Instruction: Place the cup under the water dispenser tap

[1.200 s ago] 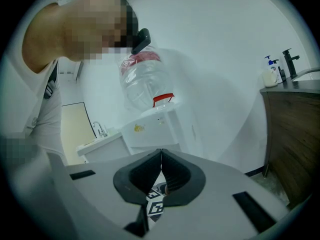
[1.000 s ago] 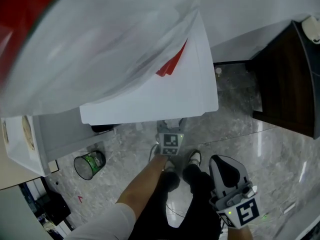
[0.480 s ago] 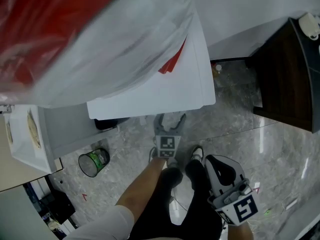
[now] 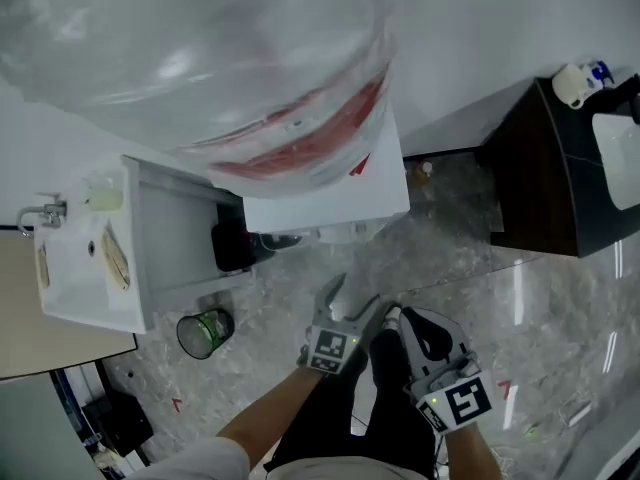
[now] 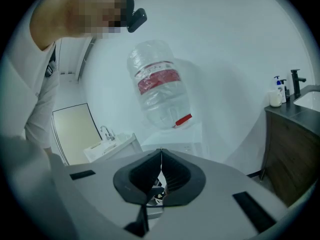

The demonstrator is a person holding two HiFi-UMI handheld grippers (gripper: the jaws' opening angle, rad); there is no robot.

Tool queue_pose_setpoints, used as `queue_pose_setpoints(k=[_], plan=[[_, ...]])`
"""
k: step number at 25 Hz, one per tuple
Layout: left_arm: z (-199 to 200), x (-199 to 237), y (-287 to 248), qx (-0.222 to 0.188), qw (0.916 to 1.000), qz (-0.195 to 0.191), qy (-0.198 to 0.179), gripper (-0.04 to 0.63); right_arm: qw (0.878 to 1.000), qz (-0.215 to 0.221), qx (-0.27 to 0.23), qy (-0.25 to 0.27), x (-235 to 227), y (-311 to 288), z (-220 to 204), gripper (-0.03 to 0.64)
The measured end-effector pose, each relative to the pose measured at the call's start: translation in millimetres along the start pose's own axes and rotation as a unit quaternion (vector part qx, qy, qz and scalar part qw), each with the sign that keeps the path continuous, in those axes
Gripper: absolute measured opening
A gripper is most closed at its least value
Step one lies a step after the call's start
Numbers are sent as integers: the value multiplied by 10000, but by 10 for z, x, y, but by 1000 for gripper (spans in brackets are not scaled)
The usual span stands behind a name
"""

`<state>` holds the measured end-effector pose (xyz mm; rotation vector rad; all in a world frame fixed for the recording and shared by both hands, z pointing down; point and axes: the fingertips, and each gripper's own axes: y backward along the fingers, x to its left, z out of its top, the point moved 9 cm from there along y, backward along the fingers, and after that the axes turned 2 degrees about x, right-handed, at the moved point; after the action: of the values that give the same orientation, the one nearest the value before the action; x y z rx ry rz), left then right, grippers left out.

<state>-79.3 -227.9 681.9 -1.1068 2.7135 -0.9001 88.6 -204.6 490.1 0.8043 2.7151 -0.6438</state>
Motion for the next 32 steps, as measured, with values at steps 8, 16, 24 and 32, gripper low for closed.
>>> queue_pose_setpoints(k=[8, 16, 24, 32], plan=[[1189, -301, 1243, -457, 9978, -489, -7, 301, 9994, -245, -1, 228, 507, 358, 461, 17], [2022, -541, 2068, -1126, 9911, -698, 140, 115, 9986, -355, -176, 341, 943, 718, 765, 17], [2463, -718, 2687, -1239, 9894, -720, 245, 5, 9976, -210, -474, 456, 1430, 904, 1075, 17], [2620, -723, 2966, -1364, 9886, -619, 170, 5, 9967, -287, -516, 549, 1691, 896, 1193, 15]])
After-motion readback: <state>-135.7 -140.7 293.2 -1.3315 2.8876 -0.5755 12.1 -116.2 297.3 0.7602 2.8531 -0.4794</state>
